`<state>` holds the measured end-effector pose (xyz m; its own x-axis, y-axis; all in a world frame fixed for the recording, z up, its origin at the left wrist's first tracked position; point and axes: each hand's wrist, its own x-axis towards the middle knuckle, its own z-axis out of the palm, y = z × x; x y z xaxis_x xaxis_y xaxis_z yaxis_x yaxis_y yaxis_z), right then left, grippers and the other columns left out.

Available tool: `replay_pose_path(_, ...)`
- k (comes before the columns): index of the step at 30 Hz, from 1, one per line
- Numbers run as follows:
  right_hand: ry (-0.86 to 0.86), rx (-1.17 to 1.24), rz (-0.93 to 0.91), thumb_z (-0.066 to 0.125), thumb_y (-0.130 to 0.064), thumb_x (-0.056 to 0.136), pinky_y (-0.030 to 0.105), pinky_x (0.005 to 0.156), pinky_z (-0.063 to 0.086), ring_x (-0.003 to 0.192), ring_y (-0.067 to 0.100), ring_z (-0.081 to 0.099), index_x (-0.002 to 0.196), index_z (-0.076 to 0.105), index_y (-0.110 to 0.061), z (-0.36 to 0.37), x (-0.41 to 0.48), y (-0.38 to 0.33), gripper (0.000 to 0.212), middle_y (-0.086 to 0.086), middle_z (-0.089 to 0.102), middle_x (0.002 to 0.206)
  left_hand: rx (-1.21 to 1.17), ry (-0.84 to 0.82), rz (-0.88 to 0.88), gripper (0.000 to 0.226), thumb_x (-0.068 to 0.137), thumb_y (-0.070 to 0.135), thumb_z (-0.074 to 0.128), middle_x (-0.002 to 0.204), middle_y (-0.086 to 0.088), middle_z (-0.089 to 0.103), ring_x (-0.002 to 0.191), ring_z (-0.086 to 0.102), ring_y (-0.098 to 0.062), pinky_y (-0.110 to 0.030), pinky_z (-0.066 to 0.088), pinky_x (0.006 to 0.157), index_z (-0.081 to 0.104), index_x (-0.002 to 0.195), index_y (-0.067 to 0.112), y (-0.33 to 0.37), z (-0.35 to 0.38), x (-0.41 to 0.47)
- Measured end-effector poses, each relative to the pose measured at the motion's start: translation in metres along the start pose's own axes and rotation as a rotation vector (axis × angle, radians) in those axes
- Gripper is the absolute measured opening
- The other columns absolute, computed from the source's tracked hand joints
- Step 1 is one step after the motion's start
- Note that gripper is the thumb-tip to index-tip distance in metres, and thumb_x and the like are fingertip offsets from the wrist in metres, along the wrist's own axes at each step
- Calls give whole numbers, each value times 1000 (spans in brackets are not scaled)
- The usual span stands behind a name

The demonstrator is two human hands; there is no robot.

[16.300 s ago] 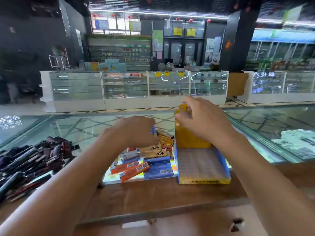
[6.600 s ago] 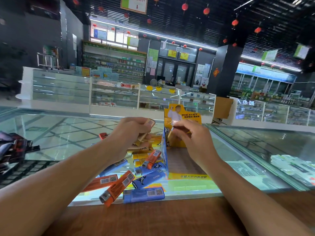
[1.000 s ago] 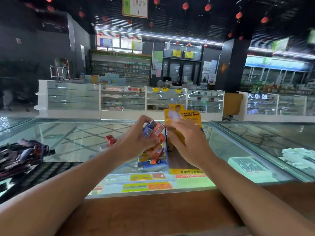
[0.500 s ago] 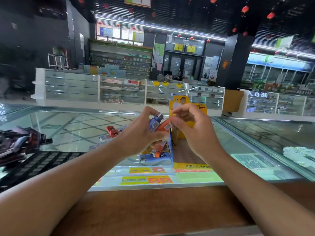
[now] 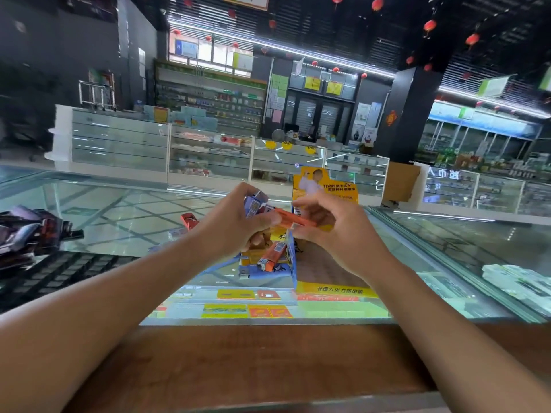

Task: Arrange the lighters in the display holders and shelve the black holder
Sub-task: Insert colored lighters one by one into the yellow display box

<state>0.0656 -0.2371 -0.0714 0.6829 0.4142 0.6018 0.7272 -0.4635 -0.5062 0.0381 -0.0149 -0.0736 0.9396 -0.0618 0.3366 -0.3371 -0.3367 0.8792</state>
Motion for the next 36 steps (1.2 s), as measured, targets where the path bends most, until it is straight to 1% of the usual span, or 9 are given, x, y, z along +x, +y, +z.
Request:
replay_pose_path(5, 111, -785, -491, 69, -25, 99, 40, 68, 60, 85, 21, 73, 130, 67, -14, 1, 1, 6, 33, 1, 74, 110, -61, -10, -29, 30, 93, 27, 75, 64, -5, 58, 51, 53, -13, -28, 45, 49, 57, 115, 17, -1, 6, -2)
replay_pose_path(9, 320, -618, -288, 55, -12, 102, 20, 62, 42, 72, 7, 55, 134, 63, -16, -1, 0, 5, 33, -4, 70, 107, -181, 68, -75, 26, 92, 25, 77, 64, -5, 60, 51, 54, -13, -25, 46, 47, 61, 109, 12, -1, 3, -3)
replay_pose_path(12, 347, -381, 31, 57, -29, 105, 28, 56, 38, 63, 7, 52, 113, 57, -25, -4, 0, 11, 9, -11, 60, 80, -274, 77, -102, 18, 99, 19, 69, 65, -10, 60, 52, 51, -17, -24, 45, 46, 62, 101, 2, -2, 3, -1)
replay_pose_path(16, 291, -219, 141, 48, -44, 110, 31, 54, 35, 53, 9, 43, 90, 58, -24, -4, 0, 16, 30, -8, 48, 64, -350, 30, -187, 10, 103, 7, 60, 75, -18, 62, 58, 54, -22, -29, 48, 53, 62, 98, -1, 3, 4, 4)
replay_pose_path(19, 288, -54, 233, 36, -39, 114, 30, 62, 36, 62, 12, 46, 90, 63, -17, -3, 2, 18, 42, 1, 51, 71, -301, -49, -257, 14, 105, 6, 58, 70, -19, 61, 51, 56, -22, -28, 45, 48, 59, 94, -2, 11, 3, 12)
replay_pose_path(21, 246, 17, 255, 44, -35, 112, 24, 73, 44, 78, 9, 59, 111, 70, -22, -3, 6, 20, 29, -1, 65, 90, -266, -80, -252, 15, 105, 6, 57, 73, -20, 59, 48, 54, -23, -28, 42, 48, 56, 92, 0, 16, 3, 20)
replay_pose_path(26, 326, -60, 194, 72, -18, 98, 26, 90, 53, 100, -1, 65, 114, 75, -26, -1, 8, 31, 18, -14, 73, 106, -261, 14, -206, 25, 103, 17, 64, 79, -25, 67, 62, 59, -29, -39, 50, 63, 64, 82, 3, 7, 18, 24)
replay_pose_path(30, 297, -188, 213, 73, -20, 98, 34, 87, 56, 94, 4, 67, 113, 67, -26, 5, 11, 35, 18, -13, 72, 99, -250, 47, -214, 37, 96, 32, 73, 91, -33, 72, 74, 64, -33, -57, 57, 87, 69, 80, -1, -6, 21, 20)
replay_pose_path(36, 306, -365, 173, 72, -20, 98, 45, 82, 58, 96, 19, 72, 120, 49, -35, 11, 10, 34, 35, -8, 74, 106, -244, 110, -174, 29, 94, 39, 75, 96, -21, 78, 82, 72, -36, -57, 56, 97, 73, 91, 10, -8, 15, 13)
